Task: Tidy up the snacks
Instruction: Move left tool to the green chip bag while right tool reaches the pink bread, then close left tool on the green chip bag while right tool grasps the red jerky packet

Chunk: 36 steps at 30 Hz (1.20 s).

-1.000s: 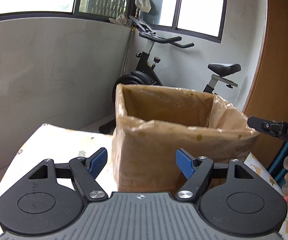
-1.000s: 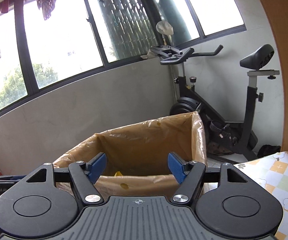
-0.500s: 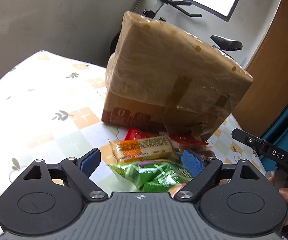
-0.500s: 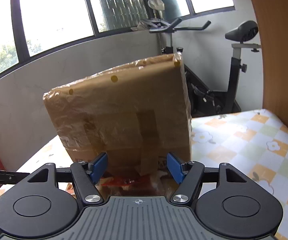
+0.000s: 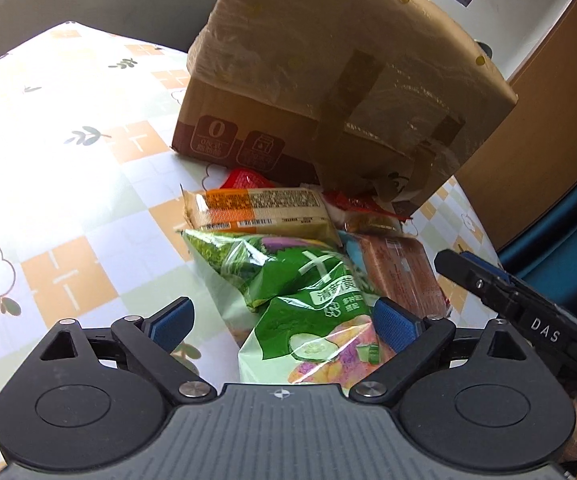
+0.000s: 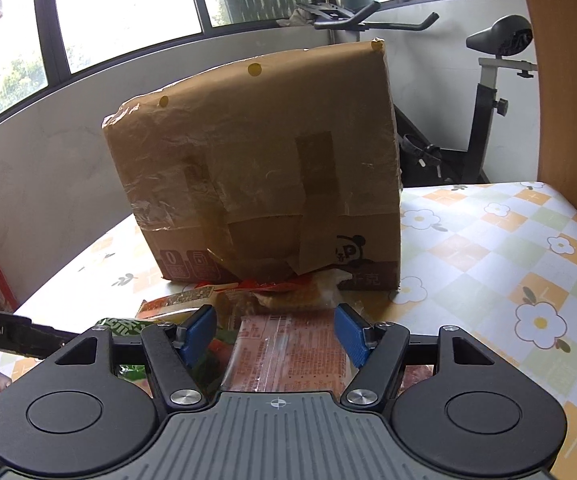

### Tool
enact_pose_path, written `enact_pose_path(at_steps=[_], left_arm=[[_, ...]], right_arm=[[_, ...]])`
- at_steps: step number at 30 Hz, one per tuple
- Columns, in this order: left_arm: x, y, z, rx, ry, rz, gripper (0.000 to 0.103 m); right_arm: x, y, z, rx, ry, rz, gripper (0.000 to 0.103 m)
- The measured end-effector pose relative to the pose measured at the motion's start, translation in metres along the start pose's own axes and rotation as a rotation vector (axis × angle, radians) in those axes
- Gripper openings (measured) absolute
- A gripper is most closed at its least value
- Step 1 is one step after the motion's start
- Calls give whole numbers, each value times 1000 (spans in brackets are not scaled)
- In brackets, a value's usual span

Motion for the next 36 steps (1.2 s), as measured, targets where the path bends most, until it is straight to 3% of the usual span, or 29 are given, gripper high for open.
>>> enact_pose_path(at_steps=[11, 13, 14, 21, 33, 36], left_arm=[[-11, 18, 4, -44, -21, 57, 101], [-12, 17, 3, -74, -15, 57, 92], [-13, 15, 2, -107, -9, 56, 82], [-13, 7, -2, -141, 6, 29, 66], [11, -46, 8, -70, 46, -192, 63], [16, -57, 14, -25, 49, -266, 64]], right_arm=[[-11, 5, -12, 1, 61, 23, 62], [-12, 6, -12, 3, 69, 27, 62], [-12, 6, -12, 3, 71, 29, 62], [-13, 6, -15, -5, 80, 26, 62], [-19, 12, -18, -18, 64, 65, 63], [-19, 17, -14, -13, 41, 74, 72]])
Point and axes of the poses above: each gripper's, at about its wrist camera, not at the fingertips, and y roughly the way its jaws point, z to its left, x to its top, the point moved 3 cm from there along y, roughly the way its jaws point, and after that the axes turned 15 degrees about -y, right-handed, at the moved point
